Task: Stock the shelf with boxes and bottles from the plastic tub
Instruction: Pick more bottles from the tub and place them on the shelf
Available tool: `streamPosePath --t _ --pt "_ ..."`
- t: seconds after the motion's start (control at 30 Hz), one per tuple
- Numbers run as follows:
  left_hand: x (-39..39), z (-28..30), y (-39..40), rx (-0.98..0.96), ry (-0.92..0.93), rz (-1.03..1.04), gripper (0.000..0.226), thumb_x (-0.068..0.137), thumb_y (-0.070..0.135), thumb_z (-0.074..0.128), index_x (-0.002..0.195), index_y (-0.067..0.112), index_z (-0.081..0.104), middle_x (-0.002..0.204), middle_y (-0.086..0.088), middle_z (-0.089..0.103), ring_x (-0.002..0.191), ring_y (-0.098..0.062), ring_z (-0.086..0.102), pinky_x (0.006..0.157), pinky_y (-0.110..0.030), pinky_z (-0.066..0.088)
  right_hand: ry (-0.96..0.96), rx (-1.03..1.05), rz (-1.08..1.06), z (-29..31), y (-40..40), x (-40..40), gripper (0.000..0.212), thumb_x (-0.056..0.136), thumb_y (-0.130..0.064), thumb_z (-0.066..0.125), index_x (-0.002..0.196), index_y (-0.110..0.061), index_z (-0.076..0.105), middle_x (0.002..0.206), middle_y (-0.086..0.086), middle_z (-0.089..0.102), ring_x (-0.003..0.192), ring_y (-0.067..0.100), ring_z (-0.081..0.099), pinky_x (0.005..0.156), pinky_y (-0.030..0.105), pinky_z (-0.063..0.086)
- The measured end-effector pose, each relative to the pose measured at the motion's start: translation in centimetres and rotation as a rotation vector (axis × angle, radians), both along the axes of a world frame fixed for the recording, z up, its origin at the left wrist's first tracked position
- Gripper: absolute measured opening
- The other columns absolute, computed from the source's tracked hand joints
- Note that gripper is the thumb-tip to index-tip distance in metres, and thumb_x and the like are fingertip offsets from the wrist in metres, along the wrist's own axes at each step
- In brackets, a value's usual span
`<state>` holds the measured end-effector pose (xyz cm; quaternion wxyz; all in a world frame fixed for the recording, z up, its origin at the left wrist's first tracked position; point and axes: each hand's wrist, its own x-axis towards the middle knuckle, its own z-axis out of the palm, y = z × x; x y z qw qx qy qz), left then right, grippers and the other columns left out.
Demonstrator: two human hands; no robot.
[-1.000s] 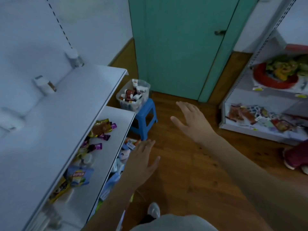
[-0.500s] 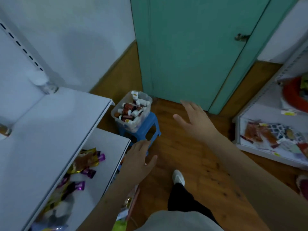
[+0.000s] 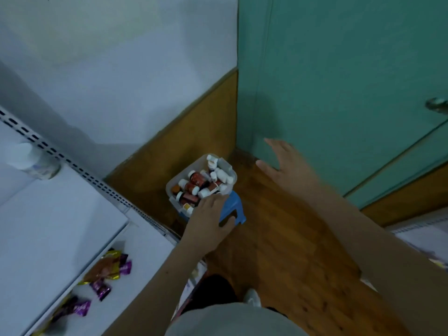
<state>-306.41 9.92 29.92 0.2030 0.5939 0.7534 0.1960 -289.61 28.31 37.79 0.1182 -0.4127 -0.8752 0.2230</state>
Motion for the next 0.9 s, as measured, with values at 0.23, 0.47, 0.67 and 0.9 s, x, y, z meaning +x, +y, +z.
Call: streamPosePath --t 0.23,0.47,0.67,0.9 --pt "-5.0 -3.3 6.4 -0.185 -0.09 0.175 0.06 0.092 0.041 0.061 0.143 0.013 0.045 0.142 -0.007 0.046 0.129 -0.024 0.042 0.104 -0.043 0.043 -0.048 -0.09 0.108 -4.6 8.0 -5.5 0.066 0.098 -0.05 0.048 0.152 -0.016 0.032 0.154 0.006 0.038 0.141 0.022 0.035 0.114 0.033 0.025" --pt "-12.4 -9.1 11.9 -0.23 -0.298 0.483 0.058 0.087 0.059 0.043 0.127 0.019 0.056 0.122 -0.003 0.055 0.105 -0.02 0.051 0.09 -0.038 0.046 -0.209 -0.161 0.233 -9.0 14.4 -10.6 0.066 0.097 -0.048 0.053 0.151 -0.015 0.034 0.153 0.007 0.04 0.139 0.021 0.038 0.114 0.033 0.029" --pt "-16.0 -10.3 14.4 -0.3 -0.453 0.725 0.03 0.088 0.031 0.057 0.09 0.001 0.061 0.078 -0.014 0.061 0.072 -0.026 0.059 0.063 -0.044 0.048 -0.283 -0.278 0.384 -13.6 17.3 -15.2 0.068 0.093 -0.055 0.047 0.145 -0.011 0.043 0.143 0.011 0.051 0.13 0.028 0.048 0.108 0.041 0.039" --pt "-17.3 -14.5 15.3 -0.371 -0.614 0.998 0.026 0.095 0.035 0.059 0.077 0.027 0.043 0.076 0.007 0.043 0.09 -0.019 0.047 0.073 -0.032 0.037 -0.476 -0.379 0.676 -23.4 19.2 -20.8 0.06 0.095 -0.039 0.059 0.145 -0.011 0.042 0.14 0.012 0.051 0.126 0.03 0.05 0.103 0.042 0.043"
